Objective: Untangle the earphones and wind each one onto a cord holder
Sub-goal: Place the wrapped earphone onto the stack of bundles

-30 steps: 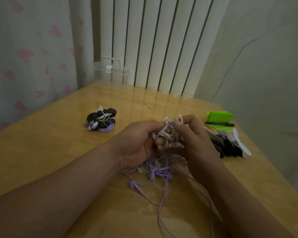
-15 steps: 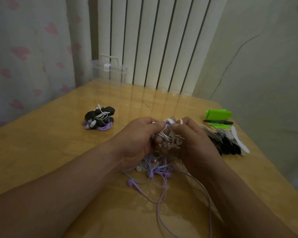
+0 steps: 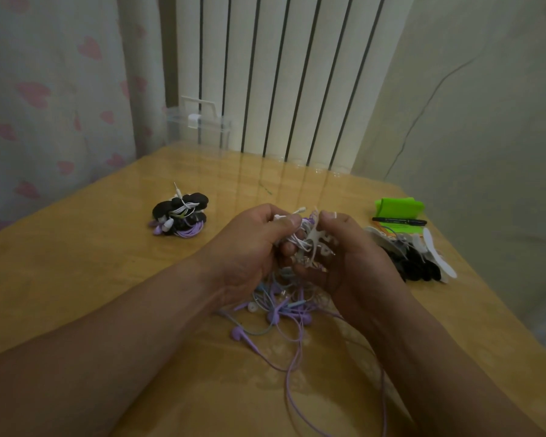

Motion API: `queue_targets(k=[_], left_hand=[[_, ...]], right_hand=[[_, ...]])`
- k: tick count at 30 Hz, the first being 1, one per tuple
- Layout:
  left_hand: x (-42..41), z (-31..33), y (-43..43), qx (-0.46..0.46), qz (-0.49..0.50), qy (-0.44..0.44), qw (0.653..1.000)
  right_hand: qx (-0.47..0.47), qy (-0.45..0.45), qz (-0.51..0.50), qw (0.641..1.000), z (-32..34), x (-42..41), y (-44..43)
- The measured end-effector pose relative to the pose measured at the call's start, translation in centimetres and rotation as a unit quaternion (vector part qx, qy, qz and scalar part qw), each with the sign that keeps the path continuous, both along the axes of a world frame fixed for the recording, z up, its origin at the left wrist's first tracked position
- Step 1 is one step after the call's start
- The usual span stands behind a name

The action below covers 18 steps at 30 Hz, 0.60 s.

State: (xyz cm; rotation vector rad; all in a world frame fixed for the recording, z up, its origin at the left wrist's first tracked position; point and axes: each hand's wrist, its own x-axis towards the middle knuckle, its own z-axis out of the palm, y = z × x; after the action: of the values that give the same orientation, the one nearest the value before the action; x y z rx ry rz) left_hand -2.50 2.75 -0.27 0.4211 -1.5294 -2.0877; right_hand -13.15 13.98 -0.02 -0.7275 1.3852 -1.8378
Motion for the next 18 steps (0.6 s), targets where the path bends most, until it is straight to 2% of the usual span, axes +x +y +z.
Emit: queue_targets(k=[6, 10, 14, 18], left_hand=[[0.0, -0.3, -0.3, -0.039, 0.018, -0.021, 0.999], [0.1, 0.2, -0.2, 0.017, -0.013, -0.021, 1.000], [0.5, 0.7, -0.6, 0.087, -0.084, -0.008, 0.993], [0.6, 0.7, -1.1, 0.117, -0.134, -0.006, 0.984]], right_hand=[[0.020, -0.014, 0.006, 1.000, -0.4, -0.4, 0.0], [0.012, 0.016, 0.040, 0.999, -0.3, -0.7, 0.0], [0.002, 0.041, 0.069, 0.997, 0.0, -0.8, -0.1], [-0.009, 0.026, 0.113, 0.993, 0.2, -0.9, -0.2]])
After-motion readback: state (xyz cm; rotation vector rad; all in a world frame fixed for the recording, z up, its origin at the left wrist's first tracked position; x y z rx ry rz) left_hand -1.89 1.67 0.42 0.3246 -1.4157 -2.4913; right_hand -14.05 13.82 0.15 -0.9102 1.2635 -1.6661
